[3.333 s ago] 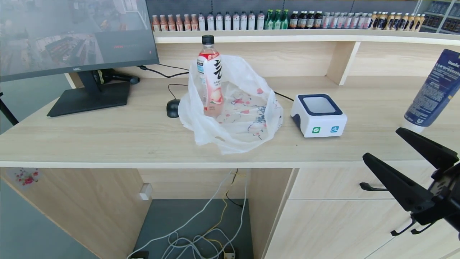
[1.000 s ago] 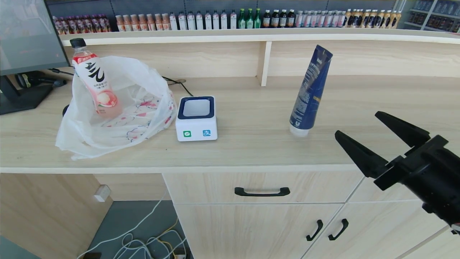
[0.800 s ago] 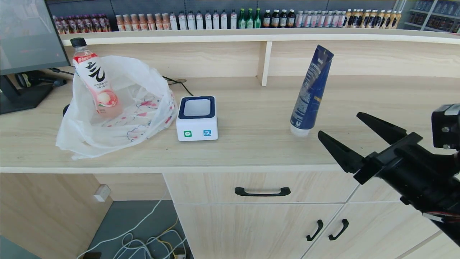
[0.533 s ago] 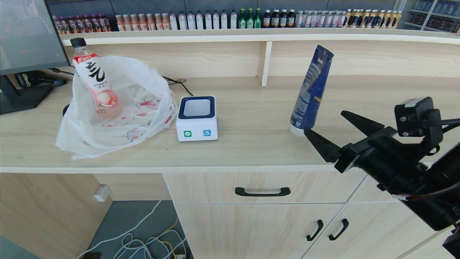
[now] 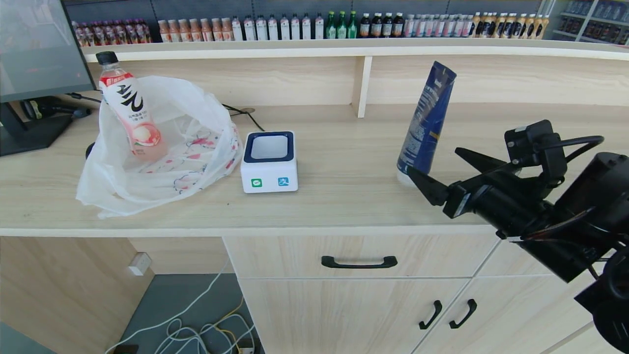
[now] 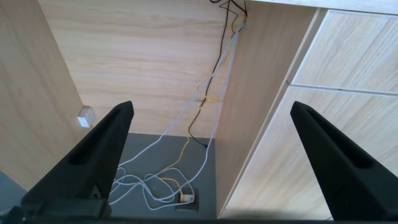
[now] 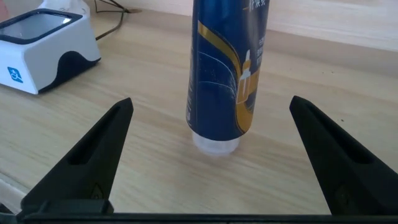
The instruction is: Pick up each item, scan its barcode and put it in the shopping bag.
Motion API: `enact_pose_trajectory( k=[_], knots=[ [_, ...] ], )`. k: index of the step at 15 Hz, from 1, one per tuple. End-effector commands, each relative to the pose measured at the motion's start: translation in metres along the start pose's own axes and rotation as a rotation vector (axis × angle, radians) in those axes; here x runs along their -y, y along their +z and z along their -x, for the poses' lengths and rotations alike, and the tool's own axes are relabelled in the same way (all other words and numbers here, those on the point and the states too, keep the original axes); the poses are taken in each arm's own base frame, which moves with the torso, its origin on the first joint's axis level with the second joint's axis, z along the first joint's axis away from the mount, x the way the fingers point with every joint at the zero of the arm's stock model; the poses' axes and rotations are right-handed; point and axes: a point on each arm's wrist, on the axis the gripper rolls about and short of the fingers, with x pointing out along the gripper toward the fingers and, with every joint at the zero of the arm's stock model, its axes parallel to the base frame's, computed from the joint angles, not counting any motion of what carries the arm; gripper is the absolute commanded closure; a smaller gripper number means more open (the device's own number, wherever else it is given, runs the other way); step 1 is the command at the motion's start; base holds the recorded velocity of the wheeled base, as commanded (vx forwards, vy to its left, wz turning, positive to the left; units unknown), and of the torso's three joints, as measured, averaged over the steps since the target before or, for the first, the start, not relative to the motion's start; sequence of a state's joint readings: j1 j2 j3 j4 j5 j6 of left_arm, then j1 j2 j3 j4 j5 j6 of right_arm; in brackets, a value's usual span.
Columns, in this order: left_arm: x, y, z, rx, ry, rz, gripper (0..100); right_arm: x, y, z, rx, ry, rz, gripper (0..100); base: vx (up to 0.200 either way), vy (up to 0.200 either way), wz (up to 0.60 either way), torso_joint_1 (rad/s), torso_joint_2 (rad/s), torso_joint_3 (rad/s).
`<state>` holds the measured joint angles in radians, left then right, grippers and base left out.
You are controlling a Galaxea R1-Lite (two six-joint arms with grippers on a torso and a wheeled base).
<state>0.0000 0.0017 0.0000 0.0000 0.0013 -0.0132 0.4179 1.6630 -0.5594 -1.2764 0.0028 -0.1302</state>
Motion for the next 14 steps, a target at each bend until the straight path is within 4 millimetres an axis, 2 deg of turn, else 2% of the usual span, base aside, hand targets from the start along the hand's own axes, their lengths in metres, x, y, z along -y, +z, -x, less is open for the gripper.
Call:
enact_pose_trajectory(
  k=[1, 7, 14],
  knots=[
    [0.000, 0.000, 0.000, 0.000, 0.002, 0.001, 0, 0.001, 0.005, -0.006, 0.012, -0.003, 0.001, 0, 0.000, 0.000, 0.00, 0.000, 0.00, 0.000],
    [0.000, 0.000, 0.000, 0.000, 0.002, 0.001, 0, 0.007, 0.012, -0.024, 0.012, -0.025, -0.018, 0, 0.000, 0.000, 0.00, 0.000, 0.00, 0.000],
    [0.000, 0.000, 0.000, 0.000, 0.002, 0.001, 0, 0.002, 0.012, -0.047, 0.035, -0.046, -0.023, 0, 0.000, 0.000, 0.00, 0.000, 0.00, 0.000]
  ],
)
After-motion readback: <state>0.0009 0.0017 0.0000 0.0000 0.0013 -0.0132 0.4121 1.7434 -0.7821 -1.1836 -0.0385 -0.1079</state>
